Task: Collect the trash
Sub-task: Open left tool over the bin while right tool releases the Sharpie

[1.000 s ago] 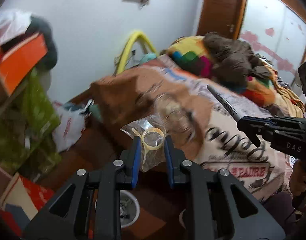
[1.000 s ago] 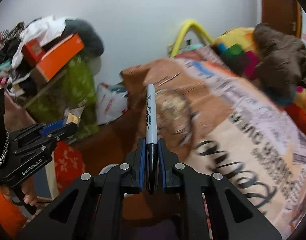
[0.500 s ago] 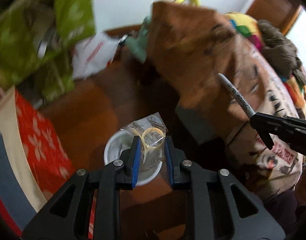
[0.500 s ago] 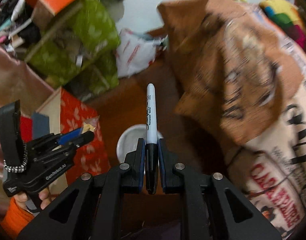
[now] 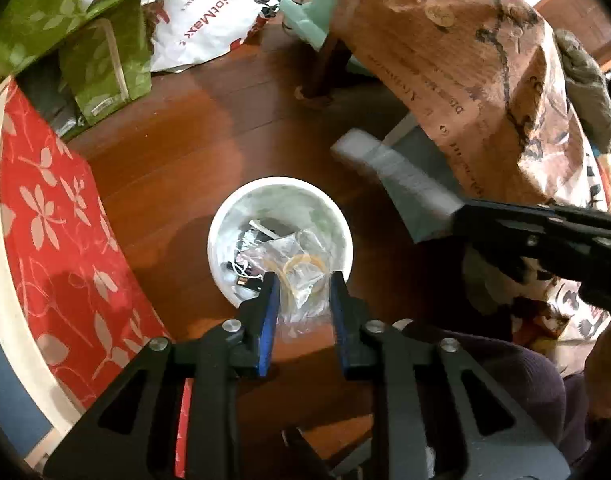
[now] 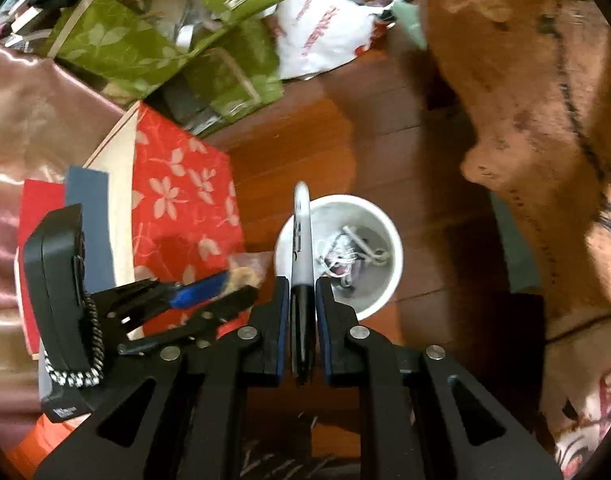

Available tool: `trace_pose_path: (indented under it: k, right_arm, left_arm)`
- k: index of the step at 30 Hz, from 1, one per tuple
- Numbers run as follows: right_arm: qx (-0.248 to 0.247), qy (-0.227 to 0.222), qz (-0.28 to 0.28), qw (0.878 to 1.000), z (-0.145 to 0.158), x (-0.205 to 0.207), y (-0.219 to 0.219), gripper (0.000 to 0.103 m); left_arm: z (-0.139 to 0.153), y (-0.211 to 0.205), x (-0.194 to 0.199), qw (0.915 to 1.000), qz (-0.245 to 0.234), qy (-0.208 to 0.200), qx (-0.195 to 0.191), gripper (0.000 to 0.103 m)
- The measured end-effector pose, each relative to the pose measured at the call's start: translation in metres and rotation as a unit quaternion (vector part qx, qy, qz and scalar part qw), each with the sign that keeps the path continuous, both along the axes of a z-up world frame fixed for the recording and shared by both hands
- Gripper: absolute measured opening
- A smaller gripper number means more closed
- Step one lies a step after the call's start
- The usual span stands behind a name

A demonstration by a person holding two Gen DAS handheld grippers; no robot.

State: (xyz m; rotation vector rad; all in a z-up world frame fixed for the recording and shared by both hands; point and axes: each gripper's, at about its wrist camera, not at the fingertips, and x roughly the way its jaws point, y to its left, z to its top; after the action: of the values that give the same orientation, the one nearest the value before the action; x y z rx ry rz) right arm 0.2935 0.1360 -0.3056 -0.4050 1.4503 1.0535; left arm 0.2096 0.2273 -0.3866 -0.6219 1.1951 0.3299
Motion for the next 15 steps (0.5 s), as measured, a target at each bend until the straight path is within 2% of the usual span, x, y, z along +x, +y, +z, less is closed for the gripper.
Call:
trace_pose_path:
  k: [1, 2, 3, 8, 11, 15]
  right_arm:
    - [-0.002, -0.003, -0.007, 1.000, 0.000, 0.001, 0.000, 0.022]
    - [0.000, -0.005, -0.015, 1.000, 0.001, 0.003, -0.002, 0.028]
    - [0.003, -0.006, -0.024, 1.000, 0.003, 0.006, -0.006, 0.034]
    - [0.009, -0.031, -0.048, 0.998, 0.022, 0.012, -0.027, 0.035]
    - [0.020, -0.053, -0.061, 0.997, 0.040, 0.012, -0.040, 0.035]
    - [0.049, -0.100, -0.082, 0.990, 0.084, 0.003, -0.065, 0.035]
  left_arm:
    - [0.001, -0.001, 0.001, 0.9999, 0.001, 0.005, 0.011, 0.042]
    - [0.003, -0.001, 0.001, 0.9997, 0.004, 0.006, 0.024, 0.047]
    - [0.004, -0.001, 0.001, 0.9995, 0.006, 0.004, 0.030, 0.047]
    - [0.017, 0.004, -0.003, 0.9995, 0.015, -0.001, 0.027, 0.047]
    - [0.041, -0.001, -0.007, 0.9989, 0.013, -0.016, 0.042, 0.047]
    - [0.091, -0.013, -0.015, 0.9959, 0.002, -0.054, 0.072, 0.047]
